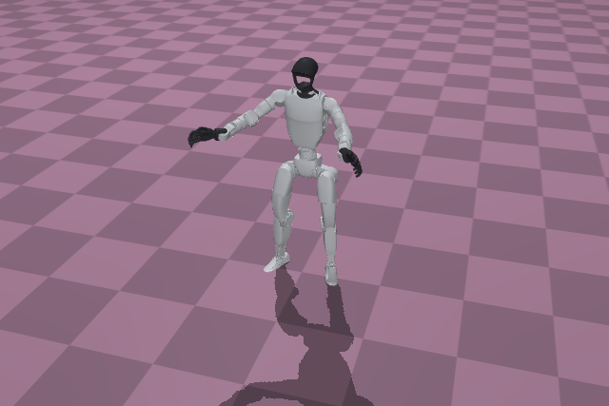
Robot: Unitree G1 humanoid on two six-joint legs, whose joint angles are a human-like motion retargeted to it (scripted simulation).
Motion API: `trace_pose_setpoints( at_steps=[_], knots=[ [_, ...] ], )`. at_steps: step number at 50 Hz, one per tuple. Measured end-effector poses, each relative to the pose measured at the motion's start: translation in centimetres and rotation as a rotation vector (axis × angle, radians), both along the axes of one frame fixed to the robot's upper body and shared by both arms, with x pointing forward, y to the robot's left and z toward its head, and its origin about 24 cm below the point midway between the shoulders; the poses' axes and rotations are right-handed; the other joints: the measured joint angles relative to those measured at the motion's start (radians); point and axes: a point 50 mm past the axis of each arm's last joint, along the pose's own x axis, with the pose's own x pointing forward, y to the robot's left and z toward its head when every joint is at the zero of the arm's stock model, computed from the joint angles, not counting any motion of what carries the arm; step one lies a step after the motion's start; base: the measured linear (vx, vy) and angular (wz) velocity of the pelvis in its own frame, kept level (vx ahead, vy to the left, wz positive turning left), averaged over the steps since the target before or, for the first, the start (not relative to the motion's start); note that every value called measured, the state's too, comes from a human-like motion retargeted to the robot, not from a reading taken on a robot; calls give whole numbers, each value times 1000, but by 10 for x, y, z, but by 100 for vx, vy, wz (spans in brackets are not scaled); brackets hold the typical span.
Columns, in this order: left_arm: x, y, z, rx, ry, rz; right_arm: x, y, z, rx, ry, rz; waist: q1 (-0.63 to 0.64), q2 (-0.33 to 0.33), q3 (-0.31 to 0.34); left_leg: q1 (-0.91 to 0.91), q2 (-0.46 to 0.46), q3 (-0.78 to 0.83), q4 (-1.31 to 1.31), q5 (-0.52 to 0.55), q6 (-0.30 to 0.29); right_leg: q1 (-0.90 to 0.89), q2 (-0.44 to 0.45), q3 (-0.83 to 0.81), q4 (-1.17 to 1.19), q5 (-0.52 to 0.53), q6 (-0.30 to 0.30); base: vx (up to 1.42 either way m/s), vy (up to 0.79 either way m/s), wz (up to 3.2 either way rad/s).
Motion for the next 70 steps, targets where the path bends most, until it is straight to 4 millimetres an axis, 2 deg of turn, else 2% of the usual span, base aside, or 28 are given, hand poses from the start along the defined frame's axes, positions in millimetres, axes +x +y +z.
trace_pose_setpoints(
  at_steps=[2, 4, 7, 10, 12, 13, 15, 18, 20, 23, 30, 35, 38, 40, 43, 46, 50, 53, 55, 57, 59, 65, 70],
  knots=[
    [3, -10, 1, 68, 4, -25, 2, 10, 5, -80, -16, -22, -9, 2, -7, 2, 1, 4, 3, -1, 4, 0, 0, 4, 1, -2, 1, 0, 0, 0],
    [9, -30, -1, 149, 17, -121, 9, 32, 4, -126, -41, 55, -18, 5, -15, 5, 2, 8, 6, -3, 9, 1, 1, 8, 3, -4, 1, 0, 0, 0],
    [16, -73, -5, 299, 30, -320, 16, 76, -3, -196, -65, 273, -32, 9, -28, 9, 4, 12, 12, -7, 16, 2, 2, 14, 8, -10, 2, 0, 0, 0],
    [14, -118, -8, 487, 8, -485, 14, 124, -9, -327, -81, 486, -46, 16, -41, 13, 7, 16, 17, -12, 19, 3, 3, 19, 14, -16, 4, 0, 0, 0],
    [11, -145, -9, 633, -12, -556, 10, 152, -10, -484, -83, 581, -55, 20, -51, 11, 10, 20, 31, -20, 21, 1, 3, 22, 20, -22, 7, 0, 0, 0],
    [10, -157, -9, 715, -8, -582, 10, 162, -10, -631, -45, 609, -58, 23, -55, 15, 9, 21, 25, -18, 22, 2, 4, 25, 20, -22, 9, 0, 0, 0],
    [9, -178, -9, 812, -51, -605, 5, 189, -9, -680, -116, 660, -64, 31, -60, 19, 11, 24, 23, -18, 21, 2, 7, 29, 20, -25, 10, 0, 0, 0],
    [12, -199, -16, 920, -23, -640, 4, 218, -10, -829, -106, 741, -71, 39, -71, 20, 16, 30, 24, -18, 23, 0, 13, 35, 19, -27, 10, 0, -4, -7],
    [15, -207, -22, 929, 9, -666, 5, 231, -12, -854, -90, 800, -75, 43, -75, 21, 17, 33, 24, -18, 25, -1, 15, 39, 18, -28, 10, 0, 0, 0],
    [16, -206, -27, 820, 17, -706, 5, 231, -9, -773, -95, 844, -79, 47, -72, 22, 17, 35, 22, -17, 28, -1, 16, 42, 16, -28, 10, 0, 0, 0],
    [0, -169, -22, 362, -137, -781, -2, 181, 7, -425, -213, 829, -80, 57, -33, 25, 23, 44, 15, -8, 25, -5, 26, 51, 12, -25, 5, 0, 0, 0],
    [5, -145, -30, -67, -169, -834, 10, 160, 9, -101, -204, 862, -76, 62, 10, 26, 31, 55, 11, 1, 26, -12, 36, 62, 8, -16, 0, -5, -4, -10],
    [16, -139, -29, -254, -184, -836, 23, 161, 18, 45, -218, 882, -79, 66, 37, 22, 36, 61, 8, 9, 28, -18, 44, 66, 3, -6, 2, -8, -6, -10],
    [24, -137, -23, -313, -191, -821, 32, 167, 27, 139, -241, 897, -83, 68, 53, 17, 39, 62, 5, 15, 28, -23, 49, 67, -2, 3, 4, -9, -6, -5],
    [37, -138, -7, -325, -189, -775, 47, 178, 43, 282, -266, 906, -91, 72, 73, 7, 43, 61, -1, 28, 28, -29, 55, 64, -13, 17, 10, -10, -6, 2],
    [47, -143, 17, -307, -197, -709, 58, 184, 65, 316, -263, 852, -94, 77, 86, -6, 50, 56, -9, 43, 21, -37, 65, 56, -23, 29, 11, -9, -8, 9],
    [52, -155, 53, -264, -265, -629, 59, 186, 106, 78, -267, 695, -90, 87, 95, -21, 58, 45, -22, 65, 4, -45, 77, 40, -35, 40, 11, -6, -7, 16],
    [46, -167, 76, -208, -349, -635, 50, 190, 134, -140, -339, 627, -86, 96, 96, -26, 59, 35, -31, 75, -5, -46, 78, 27, -37, 40, 11, -2, -4, 21],
    [38, -175, 87, -151, -409, -675, 40, 195, 147, -250, -414, 632, -84, 101, 93, -27, 57, 28, -34, 78, -8, -43, 76, 20, -36, 37, 11, 1, -1, 20],
    [25, -182, 93, -12, -434, -755, 26, 205, 153, -378, -459, 749, -83, 104, 83, -26, 56, 21, -32, 75, -7, -40, 73, 15, -31, 31, 11, 2, 0, 9],
    [7, -186, 100, 110, -514, -782, 8, 203, 160, -547, -557, 687, -80, 108, 72, -25, 57, 18, -31, 73, -10, -39, 73, 11, -26, 25, 11, 0, 0, 0],
    [-53, -197, 98, 857, -602, -791, -47, 211, 157, -1254, -672, 659, -72, 108, 25, -23, 64, 14, -9, 49, -8, -34, 73, 10, -8, 3, 11, 6, 0, 3],
    [-82, -203, 72, 1365, -618, -770, -70, 217, 127, -1695, -679, 684, -73, 96, -2, -16, 64, 8, 11, 27, -7, -23, 65, 10, 8, -18, 11, 1, 0, 1]
  ],
)
